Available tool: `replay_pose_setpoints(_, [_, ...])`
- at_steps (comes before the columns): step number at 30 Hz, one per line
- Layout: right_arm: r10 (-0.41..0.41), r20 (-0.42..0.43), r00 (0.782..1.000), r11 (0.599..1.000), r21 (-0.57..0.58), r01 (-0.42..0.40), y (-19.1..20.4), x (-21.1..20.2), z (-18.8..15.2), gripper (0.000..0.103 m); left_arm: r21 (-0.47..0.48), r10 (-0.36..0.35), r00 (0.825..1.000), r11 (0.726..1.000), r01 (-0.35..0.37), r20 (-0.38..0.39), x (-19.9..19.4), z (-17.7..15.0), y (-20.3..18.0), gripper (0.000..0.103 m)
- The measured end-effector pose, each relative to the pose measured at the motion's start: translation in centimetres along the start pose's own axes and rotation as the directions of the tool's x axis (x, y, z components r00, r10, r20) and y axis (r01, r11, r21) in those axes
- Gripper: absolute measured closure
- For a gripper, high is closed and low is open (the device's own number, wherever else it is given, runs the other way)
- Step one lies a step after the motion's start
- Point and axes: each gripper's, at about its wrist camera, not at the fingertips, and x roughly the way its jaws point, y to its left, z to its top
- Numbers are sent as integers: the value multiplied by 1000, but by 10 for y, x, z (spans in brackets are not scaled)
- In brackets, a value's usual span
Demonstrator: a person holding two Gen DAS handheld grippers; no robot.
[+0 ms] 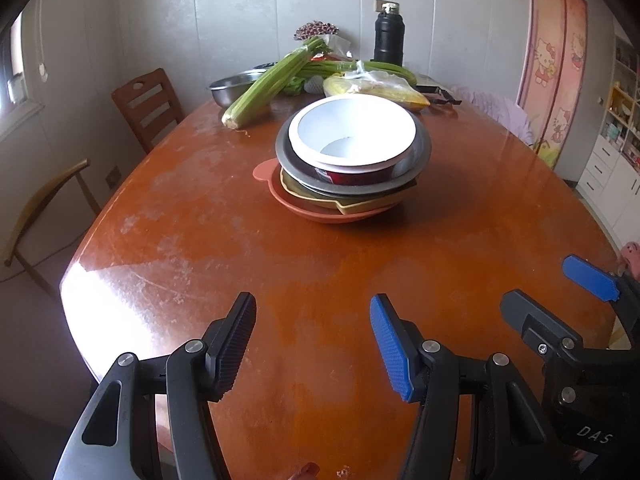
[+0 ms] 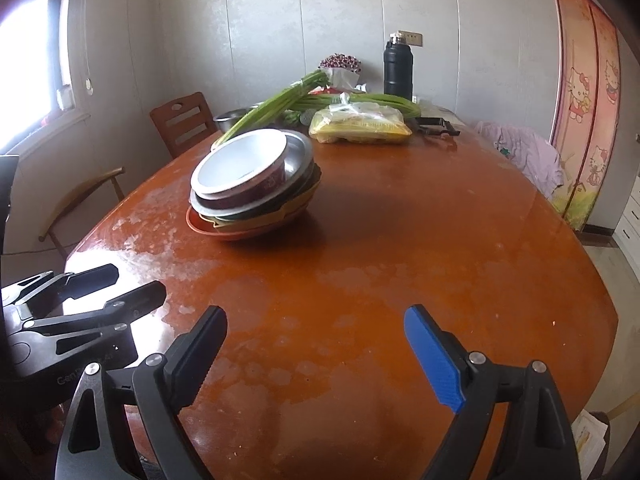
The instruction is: Organize plates and bowls
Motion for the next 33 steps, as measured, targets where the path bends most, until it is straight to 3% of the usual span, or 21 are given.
replay_pose_setpoints(33, [-36, -20, 999, 999, -1, 36, 1, 7, -4, 13, -5, -14, 999, 1000, 14, -46, 10, -7, 1, 42])
